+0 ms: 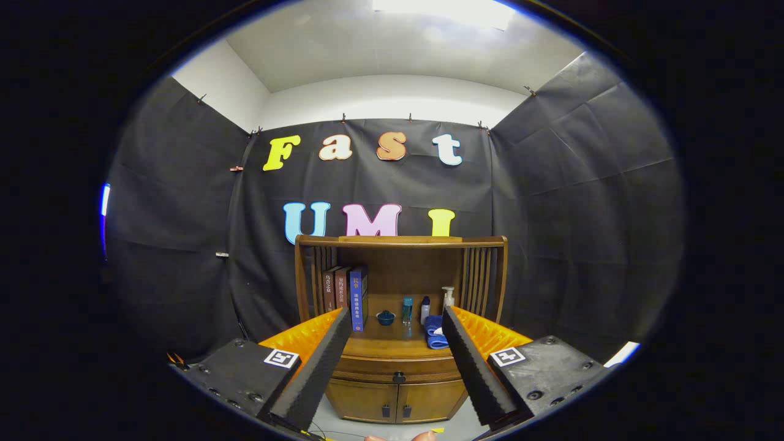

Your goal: Pull open the drawer, take out the items inside it, and place them on the countertop above the cabinet.

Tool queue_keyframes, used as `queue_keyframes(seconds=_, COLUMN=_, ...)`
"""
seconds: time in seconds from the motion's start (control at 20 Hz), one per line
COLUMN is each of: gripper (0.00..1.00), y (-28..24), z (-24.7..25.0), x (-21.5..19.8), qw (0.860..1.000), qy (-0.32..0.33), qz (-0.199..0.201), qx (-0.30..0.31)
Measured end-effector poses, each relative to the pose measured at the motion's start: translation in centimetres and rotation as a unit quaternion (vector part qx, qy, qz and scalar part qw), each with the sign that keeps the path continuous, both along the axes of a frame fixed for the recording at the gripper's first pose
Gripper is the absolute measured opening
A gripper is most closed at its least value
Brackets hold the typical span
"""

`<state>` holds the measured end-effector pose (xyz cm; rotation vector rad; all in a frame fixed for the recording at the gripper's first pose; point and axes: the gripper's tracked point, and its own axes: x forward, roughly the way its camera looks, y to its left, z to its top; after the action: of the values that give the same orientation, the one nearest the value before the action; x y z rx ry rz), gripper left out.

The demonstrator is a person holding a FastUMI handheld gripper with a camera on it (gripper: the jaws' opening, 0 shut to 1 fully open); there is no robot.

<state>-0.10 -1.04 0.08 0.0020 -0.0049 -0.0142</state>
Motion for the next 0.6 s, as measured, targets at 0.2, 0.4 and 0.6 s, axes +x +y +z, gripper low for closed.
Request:
queue_keyframes(seconds=0.2, gripper=0.97, y=0.1, z=0.1, x=0.1, qw=1.0, qy=-0.001, qz=0.0, qx=0.0)
queue_keyframes(seconds=0.4, gripper=0.97, y=1.4, z=0.8, x=1.5, qw=0.999, qy=-0.024, qz=0.022, qx=0.011)
queue_keyframes(seconds=0.6, gripper=0.99, y=0.7, z=-1.2, x=5.6, qw=0.999, qy=-0.036, qz=0.017, qx=0.008)
